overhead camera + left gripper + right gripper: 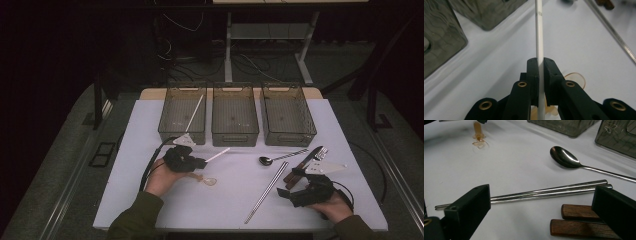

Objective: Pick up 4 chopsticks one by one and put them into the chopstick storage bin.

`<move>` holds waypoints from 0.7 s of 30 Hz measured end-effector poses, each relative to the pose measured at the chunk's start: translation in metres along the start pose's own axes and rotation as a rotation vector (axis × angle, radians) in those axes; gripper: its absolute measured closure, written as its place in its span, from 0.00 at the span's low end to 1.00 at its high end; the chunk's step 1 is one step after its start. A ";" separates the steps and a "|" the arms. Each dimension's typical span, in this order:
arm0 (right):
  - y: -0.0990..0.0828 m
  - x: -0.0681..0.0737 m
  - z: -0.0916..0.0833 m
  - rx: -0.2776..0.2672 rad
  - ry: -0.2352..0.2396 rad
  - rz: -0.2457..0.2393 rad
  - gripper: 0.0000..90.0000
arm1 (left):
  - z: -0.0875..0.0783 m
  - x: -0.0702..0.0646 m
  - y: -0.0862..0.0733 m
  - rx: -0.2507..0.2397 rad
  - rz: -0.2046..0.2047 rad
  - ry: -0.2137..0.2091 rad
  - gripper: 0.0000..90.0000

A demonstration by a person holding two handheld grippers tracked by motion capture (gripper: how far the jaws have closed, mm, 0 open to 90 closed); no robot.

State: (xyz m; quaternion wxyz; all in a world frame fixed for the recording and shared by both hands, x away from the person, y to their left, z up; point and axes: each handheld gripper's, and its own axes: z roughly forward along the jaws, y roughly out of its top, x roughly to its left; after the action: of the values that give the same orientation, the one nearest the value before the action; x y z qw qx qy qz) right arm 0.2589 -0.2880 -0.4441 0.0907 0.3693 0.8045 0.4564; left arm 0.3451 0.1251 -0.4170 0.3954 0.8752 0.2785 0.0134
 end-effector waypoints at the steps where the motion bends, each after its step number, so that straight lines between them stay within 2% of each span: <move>1: 0.000 0.000 0.000 0.000 0.000 0.000 0.03 | -0.001 0.000 0.000 -0.016 -0.009 -0.003 0.93; 11: 0.000 0.000 0.000 -0.002 -0.002 0.004 0.03 | -0.016 0.002 0.001 -0.163 -0.042 -0.003 0.93; 21: 0.000 0.000 0.000 -0.004 -0.002 0.003 0.03 | -0.029 0.005 -0.001 -0.265 -0.042 0.052 0.93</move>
State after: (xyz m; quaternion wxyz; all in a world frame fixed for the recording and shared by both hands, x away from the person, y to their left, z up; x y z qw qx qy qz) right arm 0.2589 -0.2881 -0.4439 0.0915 0.3705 0.8030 0.4578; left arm 0.3417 0.1481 -0.3987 0.5002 0.8086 0.3029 0.0643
